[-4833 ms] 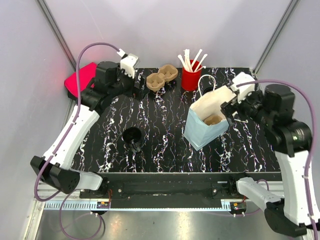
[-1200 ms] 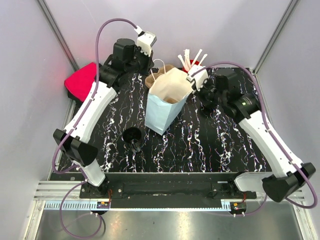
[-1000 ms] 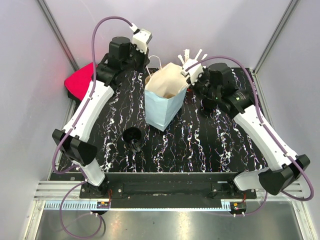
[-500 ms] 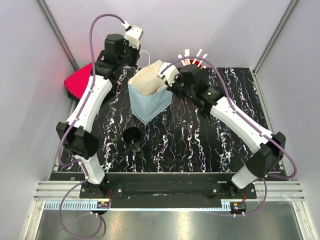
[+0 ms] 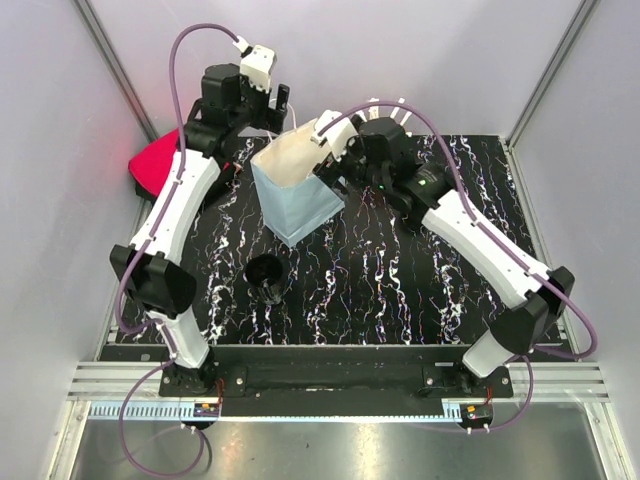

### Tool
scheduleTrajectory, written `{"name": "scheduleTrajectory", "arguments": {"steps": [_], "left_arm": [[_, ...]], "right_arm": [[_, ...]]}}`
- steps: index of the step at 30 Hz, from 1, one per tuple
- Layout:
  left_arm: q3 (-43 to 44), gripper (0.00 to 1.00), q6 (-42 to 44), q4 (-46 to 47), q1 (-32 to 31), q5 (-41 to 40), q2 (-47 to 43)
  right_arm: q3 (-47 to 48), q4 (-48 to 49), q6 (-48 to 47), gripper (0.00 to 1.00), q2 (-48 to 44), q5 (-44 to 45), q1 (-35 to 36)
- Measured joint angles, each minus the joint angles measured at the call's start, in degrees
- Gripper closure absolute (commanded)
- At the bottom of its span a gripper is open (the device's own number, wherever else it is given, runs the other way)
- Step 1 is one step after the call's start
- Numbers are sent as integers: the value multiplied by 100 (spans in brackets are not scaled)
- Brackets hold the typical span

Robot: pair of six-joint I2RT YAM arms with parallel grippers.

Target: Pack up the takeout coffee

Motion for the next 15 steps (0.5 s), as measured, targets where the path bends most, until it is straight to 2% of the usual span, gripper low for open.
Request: {"name": "scheduleTrajectory", "arguments": {"steps": [8, 15], "left_arm": [[-173, 1, 68, -116, 9, -15, -898], [-1720, 1, 595, -243, 9, 39, -2820]], "right_arm": [[120, -393, -81, 0, -1056, 142, 0], [-656, -317, -275, 0, -2490, 490, -297]]}}
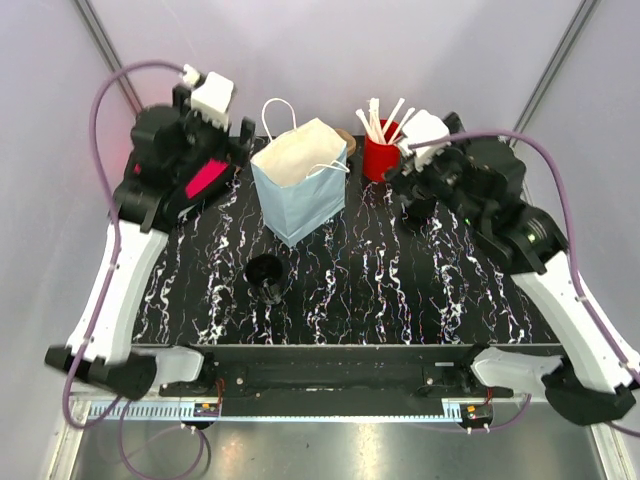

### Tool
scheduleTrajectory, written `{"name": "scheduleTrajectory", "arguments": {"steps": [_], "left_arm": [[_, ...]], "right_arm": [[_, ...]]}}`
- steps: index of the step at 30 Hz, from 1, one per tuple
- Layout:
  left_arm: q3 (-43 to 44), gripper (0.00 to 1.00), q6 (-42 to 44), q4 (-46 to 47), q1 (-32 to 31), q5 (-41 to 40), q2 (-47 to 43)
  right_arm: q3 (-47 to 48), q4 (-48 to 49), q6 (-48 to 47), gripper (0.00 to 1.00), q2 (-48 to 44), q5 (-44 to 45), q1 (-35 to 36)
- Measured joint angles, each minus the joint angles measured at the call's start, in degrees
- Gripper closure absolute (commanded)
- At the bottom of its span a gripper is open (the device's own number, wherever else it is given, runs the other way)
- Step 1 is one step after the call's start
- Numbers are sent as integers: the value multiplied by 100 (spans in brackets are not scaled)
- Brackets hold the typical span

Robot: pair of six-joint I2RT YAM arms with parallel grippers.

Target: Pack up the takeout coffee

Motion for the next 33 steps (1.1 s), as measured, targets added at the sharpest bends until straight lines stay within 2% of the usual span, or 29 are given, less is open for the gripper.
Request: {"name": "scheduleTrajectory", "arguments": {"steps": [4, 7, 11, 19, 33], "left_arm": [[-975, 1, 343, -337, -2, 63, -761], [-1513, 1, 555, -682, 0, 129, -1008], [-2065, 7, 815, -1263, 2, 350, -1147], [-2437, 18, 1196, -1987, 2, 774, -1093], [-2909, 30, 1493, -2500, 2, 1156, -103]], "right_arm": [[-841, -31, -146, 0, -557, 219, -229], [-1576, -125, -249, 1, -804, 223, -275], [-2424, -597, -365, 0, -955, 35, -310], [-3056, -1010, -396, 3, -1261, -417, -310], [-3733, -1134, -378, 6, -1646, -962, -313]]}}
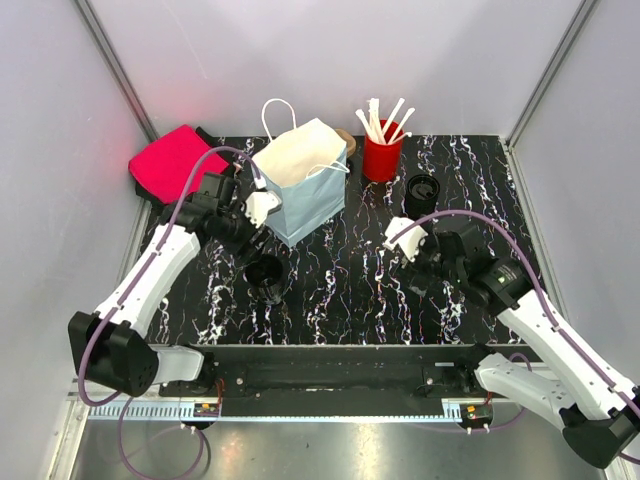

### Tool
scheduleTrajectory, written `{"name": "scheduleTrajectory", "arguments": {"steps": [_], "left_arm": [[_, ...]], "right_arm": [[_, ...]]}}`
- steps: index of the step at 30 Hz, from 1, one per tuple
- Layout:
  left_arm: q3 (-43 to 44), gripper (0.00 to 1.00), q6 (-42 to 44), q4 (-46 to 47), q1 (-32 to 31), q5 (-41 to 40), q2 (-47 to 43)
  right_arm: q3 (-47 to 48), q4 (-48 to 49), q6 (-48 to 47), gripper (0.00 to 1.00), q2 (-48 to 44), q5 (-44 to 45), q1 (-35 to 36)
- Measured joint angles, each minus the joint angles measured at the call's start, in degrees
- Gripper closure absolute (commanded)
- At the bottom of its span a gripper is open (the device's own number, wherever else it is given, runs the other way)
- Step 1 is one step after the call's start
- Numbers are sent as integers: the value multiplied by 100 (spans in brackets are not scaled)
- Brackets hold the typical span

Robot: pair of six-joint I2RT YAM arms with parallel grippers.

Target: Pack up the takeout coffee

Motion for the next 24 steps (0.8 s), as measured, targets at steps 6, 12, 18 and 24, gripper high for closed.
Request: {"name": "scheduleTrajectory", "arguments": {"steps": [6, 12, 18, 24], "left_arm": [[-109, 35, 39, -11, -2, 68, 133], [-267, 42, 57, -13, -87, 136, 337], [-431, 70, 74, -33, -256, 133, 577], [-461, 89, 83, -50, -302, 103, 608]], "right_arm": [[-63, -22, 26, 6, -92, -48, -2], [-87, -42, 46, 7, -111, -74, -2], [-87, -46, 50, 7, -133, -76, -2], [-87, -61, 61, 7, -146, -76, -2]]}}
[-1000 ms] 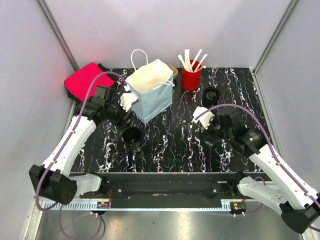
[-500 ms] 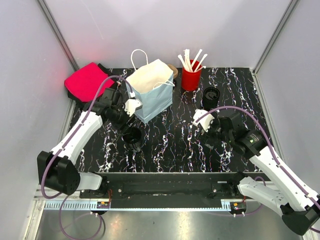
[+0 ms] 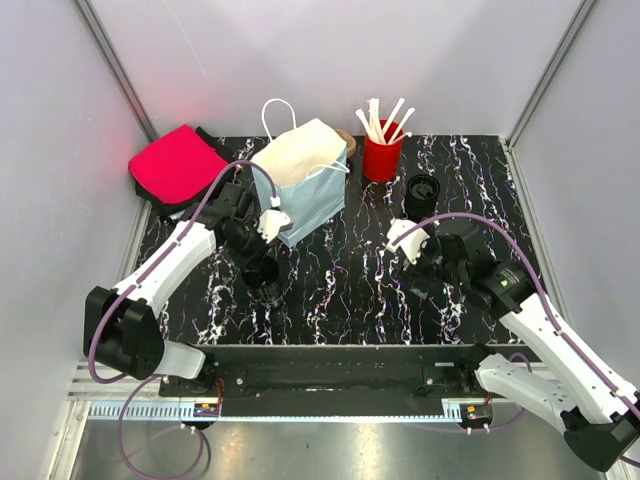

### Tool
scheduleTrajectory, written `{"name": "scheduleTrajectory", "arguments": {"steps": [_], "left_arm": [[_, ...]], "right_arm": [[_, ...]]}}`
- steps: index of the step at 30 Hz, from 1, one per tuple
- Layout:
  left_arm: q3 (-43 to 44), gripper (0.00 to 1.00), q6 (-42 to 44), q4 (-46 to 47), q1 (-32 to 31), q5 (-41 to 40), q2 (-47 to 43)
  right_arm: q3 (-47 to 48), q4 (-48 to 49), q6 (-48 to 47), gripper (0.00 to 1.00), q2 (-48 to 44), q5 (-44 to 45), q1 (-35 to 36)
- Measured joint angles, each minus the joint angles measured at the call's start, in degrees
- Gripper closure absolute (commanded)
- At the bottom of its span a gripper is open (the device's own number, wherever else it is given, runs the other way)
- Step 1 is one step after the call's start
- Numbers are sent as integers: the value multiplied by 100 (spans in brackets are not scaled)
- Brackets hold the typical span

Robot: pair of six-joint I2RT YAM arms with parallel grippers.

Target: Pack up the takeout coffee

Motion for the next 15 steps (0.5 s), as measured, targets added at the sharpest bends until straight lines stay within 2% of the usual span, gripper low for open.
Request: {"name": "scheduleTrajectory", "arguments": {"steps": [9, 15], "left_arm": [[-13, 94, -20, 33, 74, -216, 0], [31, 95, 26, 103, 625, -487, 2]], "right_arm": [[0, -2, 28, 7, -2, 2, 0], [0, -2, 31, 8, -2, 0, 0]]}}
